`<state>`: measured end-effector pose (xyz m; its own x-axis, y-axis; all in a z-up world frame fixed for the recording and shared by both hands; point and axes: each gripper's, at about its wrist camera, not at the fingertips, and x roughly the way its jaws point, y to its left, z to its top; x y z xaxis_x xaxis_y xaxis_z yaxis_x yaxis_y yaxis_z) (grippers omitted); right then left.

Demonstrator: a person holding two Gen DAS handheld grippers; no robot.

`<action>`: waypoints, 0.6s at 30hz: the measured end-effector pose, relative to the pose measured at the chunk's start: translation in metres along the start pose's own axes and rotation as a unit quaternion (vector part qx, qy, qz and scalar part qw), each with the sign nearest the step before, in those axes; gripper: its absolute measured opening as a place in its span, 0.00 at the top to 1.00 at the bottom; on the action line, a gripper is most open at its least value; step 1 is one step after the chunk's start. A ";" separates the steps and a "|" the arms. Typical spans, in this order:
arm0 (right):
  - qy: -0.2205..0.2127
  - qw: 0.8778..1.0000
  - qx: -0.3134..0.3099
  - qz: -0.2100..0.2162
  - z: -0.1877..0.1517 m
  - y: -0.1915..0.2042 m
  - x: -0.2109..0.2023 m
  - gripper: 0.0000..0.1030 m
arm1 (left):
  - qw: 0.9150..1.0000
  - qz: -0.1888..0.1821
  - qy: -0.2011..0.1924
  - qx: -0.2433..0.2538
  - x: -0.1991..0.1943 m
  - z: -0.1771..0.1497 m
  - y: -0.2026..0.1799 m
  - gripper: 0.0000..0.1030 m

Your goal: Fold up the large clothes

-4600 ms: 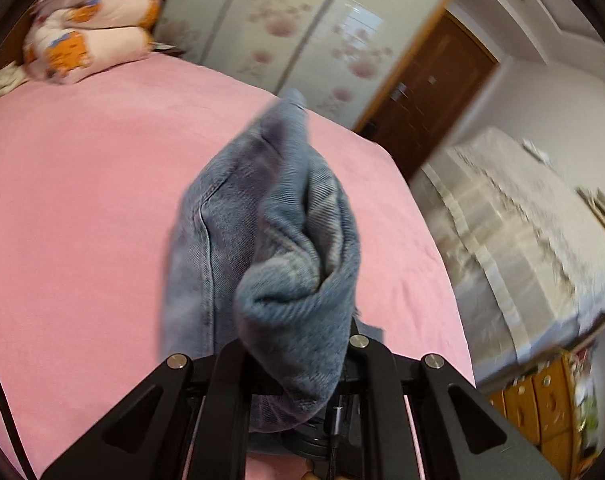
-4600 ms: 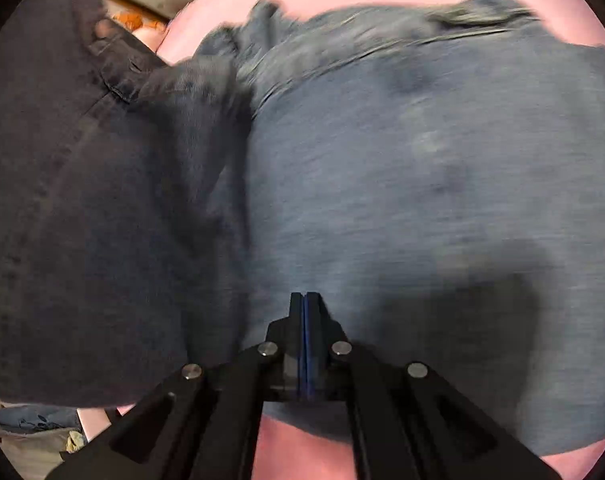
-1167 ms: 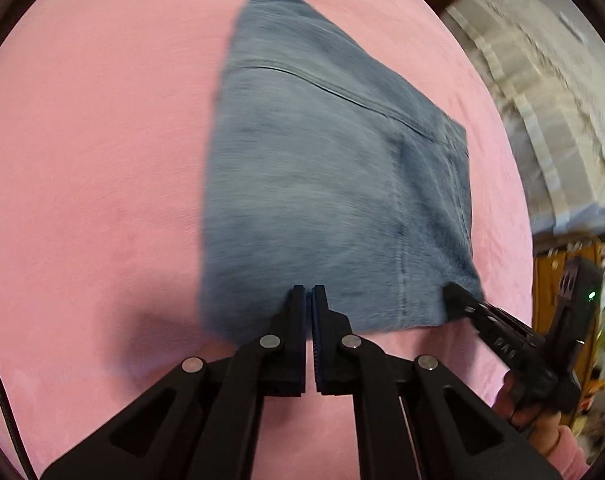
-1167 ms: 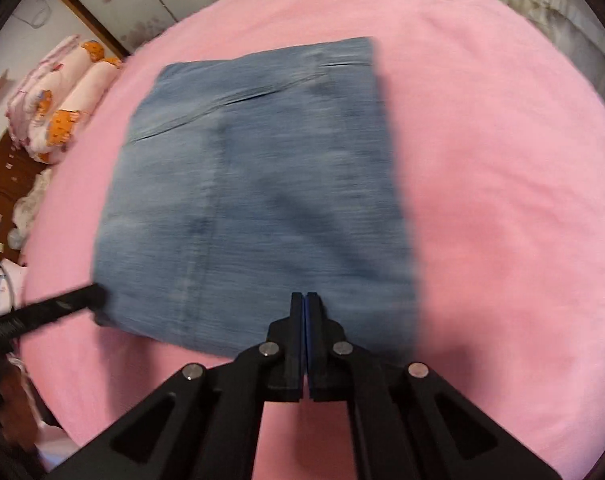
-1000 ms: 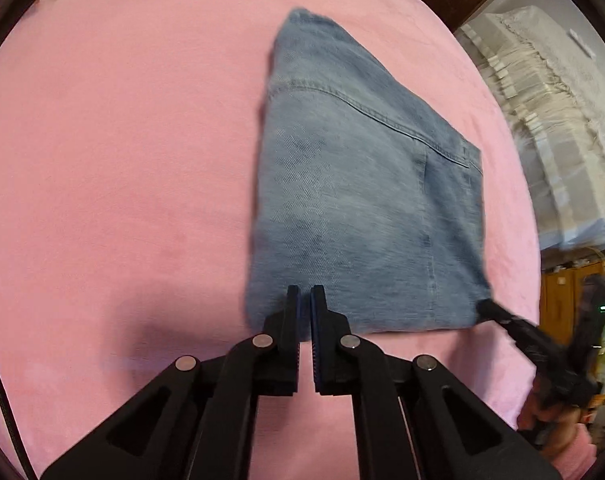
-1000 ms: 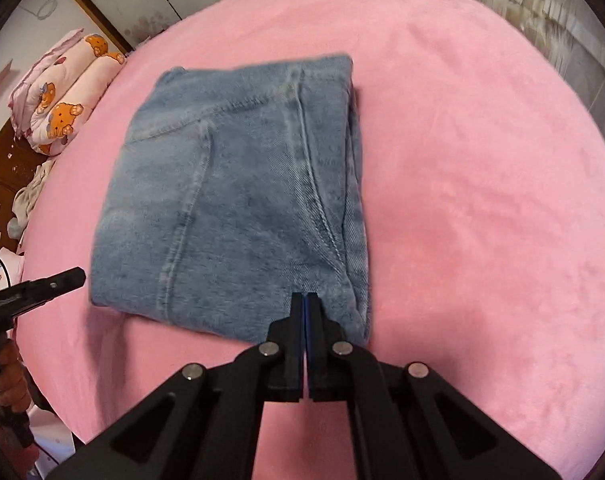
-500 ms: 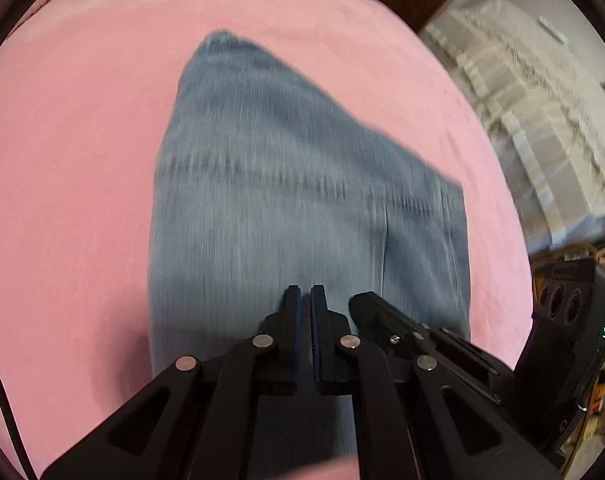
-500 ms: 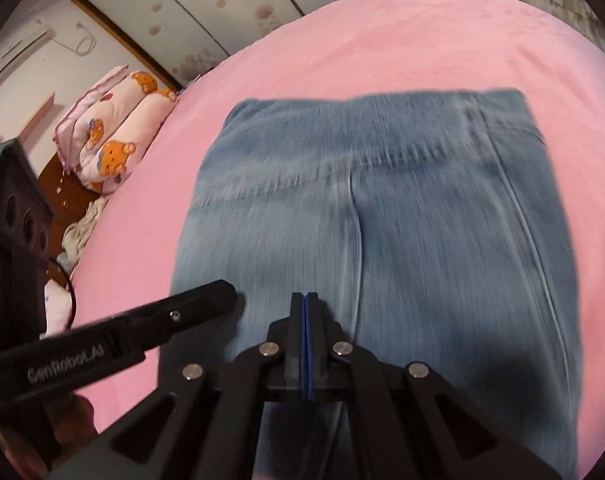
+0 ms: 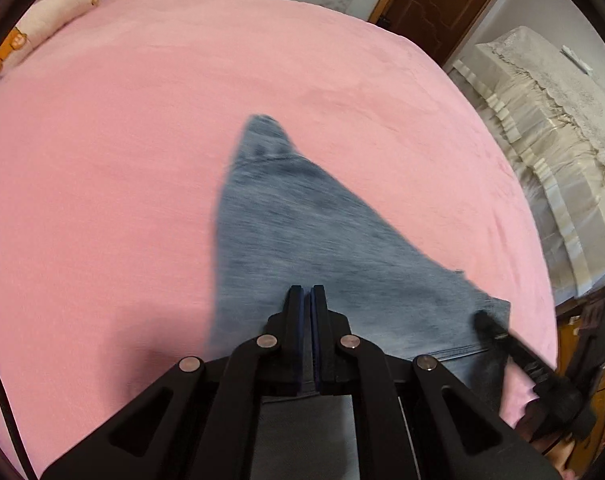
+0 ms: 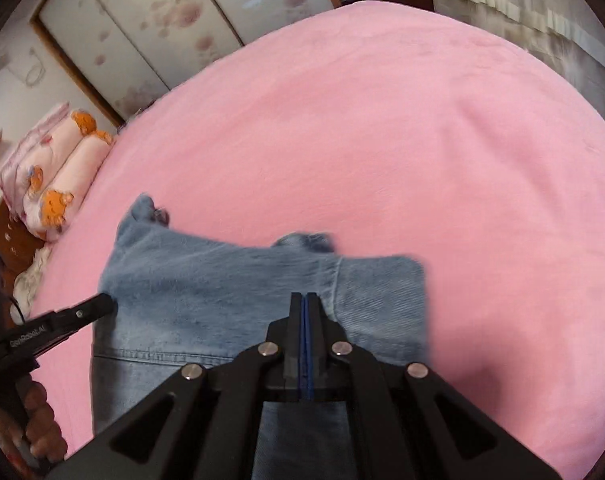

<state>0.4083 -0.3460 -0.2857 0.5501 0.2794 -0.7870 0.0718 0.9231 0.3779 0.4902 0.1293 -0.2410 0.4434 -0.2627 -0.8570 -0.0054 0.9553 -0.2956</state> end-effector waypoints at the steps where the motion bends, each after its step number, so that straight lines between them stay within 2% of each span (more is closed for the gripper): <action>1: -0.006 1.000 0.001 -0.011 0.001 -0.006 -0.008 1.00 | 1.000 -0.002 -0.001 -0.001 -0.004 0.001 0.004 0.98; 3: -0.031 0.997 -0.015 -0.071 0.001 -0.012 -0.025 1.00 | 0.999 0.031 -0.008 0.004 -0.015 0.001 0.013 0.97; 5: -0.032 0.996 -0.013 -0.083 0.001 -0.022 -0.039 1.00 | 0.997 0.072 -0.009 0.007 -0.025 -0.002 0.021 0.97; 7: -0.022 0.995 -0.006 -0.093 -0.002 -0.027 -0.050 1.00 | 0.996 0.088 -0.007 -0.002 -0.037 -0.006 0.028 0.95; 9: -0.014 0.996 -0.006 -0.092 -0.007 -0.032 -0.062 1.00 | 0.995 0.103 -0.008 -0.016 -0.050 -0.014 0.031 0.93; 12: -0.005 0.997 -0.015 -0.082 -0.022 -0.030 -0.084 0.98 | 0.993 0.117 -0.012 -0.032 -0.070 -0.033 0.032 0.81; 14: 0.009 0.997 -0.025 -0.074 -0.031 -0.018 -0.091 0.98 | 0.991 0.127 -0.007 -0.035 -0.076 -0.050 0.028 0.80; 18: 0.047 0.997 -0.035 -0.054 -0.058 0.006 -0.100 0.98 | 0.990 0.138 0.029 -0.026 -0.086 -0.091 0.018 0.80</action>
<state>0.3055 -0.3533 -0.2331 0.4621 0.1978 -0.8645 0.0666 0.9643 0.2562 0.3707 0.1572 -0.2111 0.3656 -0.0020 -0.9308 -0.1662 0.9838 -0.0674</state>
